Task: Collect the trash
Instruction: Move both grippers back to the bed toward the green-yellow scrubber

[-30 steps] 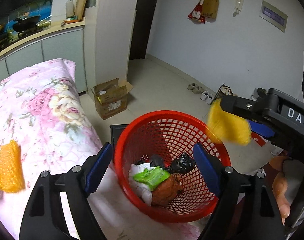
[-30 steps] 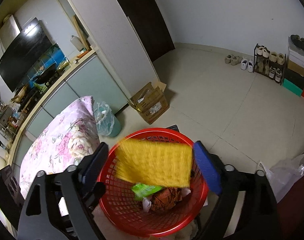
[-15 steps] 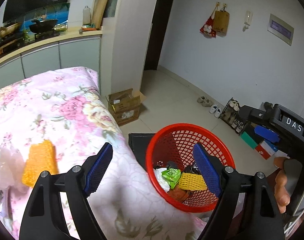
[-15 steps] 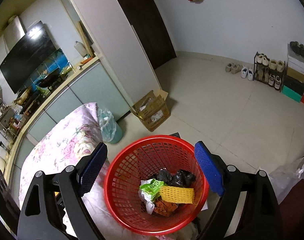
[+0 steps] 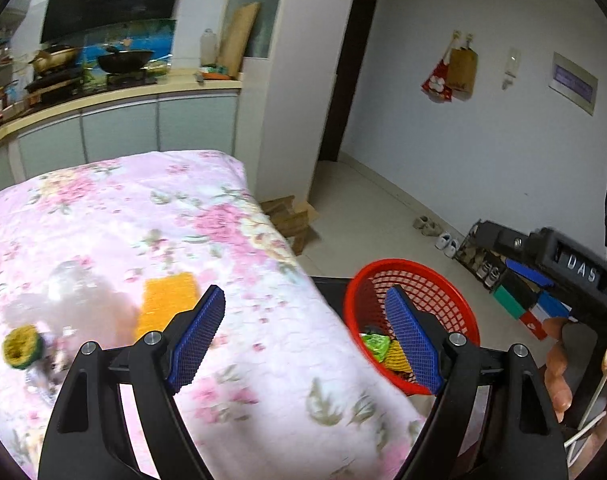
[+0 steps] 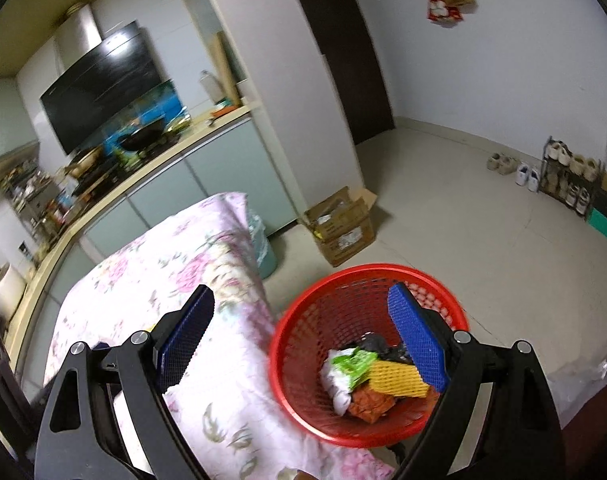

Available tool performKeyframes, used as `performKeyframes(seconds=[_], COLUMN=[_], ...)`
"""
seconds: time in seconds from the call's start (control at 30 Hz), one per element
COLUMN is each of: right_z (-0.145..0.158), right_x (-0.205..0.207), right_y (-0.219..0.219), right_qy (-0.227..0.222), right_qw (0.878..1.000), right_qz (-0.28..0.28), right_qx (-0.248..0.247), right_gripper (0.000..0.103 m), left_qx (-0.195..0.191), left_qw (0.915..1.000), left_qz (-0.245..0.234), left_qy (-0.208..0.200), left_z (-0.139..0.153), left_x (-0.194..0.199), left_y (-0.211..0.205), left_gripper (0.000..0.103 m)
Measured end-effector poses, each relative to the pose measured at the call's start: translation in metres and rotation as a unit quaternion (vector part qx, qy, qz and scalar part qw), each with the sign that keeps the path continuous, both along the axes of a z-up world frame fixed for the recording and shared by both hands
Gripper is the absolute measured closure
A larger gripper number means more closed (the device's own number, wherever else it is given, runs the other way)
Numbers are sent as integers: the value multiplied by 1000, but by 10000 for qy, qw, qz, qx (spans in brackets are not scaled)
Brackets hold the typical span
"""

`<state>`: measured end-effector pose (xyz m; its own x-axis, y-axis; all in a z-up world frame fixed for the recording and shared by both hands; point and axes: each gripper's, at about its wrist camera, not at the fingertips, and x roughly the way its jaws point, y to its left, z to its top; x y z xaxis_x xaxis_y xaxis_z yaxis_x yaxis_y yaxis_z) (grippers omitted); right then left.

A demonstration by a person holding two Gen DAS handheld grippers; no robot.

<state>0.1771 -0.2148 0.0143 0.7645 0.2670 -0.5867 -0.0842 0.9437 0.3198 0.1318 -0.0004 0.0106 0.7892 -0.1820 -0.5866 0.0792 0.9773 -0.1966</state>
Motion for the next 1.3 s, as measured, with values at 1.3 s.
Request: performKeyframes(seconds=[1.3], right_z=[-7], right_x=[-52], right_y=[104], right_qy=[-154], right_qw=[9896], right_qz=[1276], right_qx=[-648], right_gripper=[17], left_qx=[-270], left_qw=[9828], left_qz=[1826], left_qy=[74], left_z=[-2], left_x=[-99], left_y=[227], left_gripper=[24])
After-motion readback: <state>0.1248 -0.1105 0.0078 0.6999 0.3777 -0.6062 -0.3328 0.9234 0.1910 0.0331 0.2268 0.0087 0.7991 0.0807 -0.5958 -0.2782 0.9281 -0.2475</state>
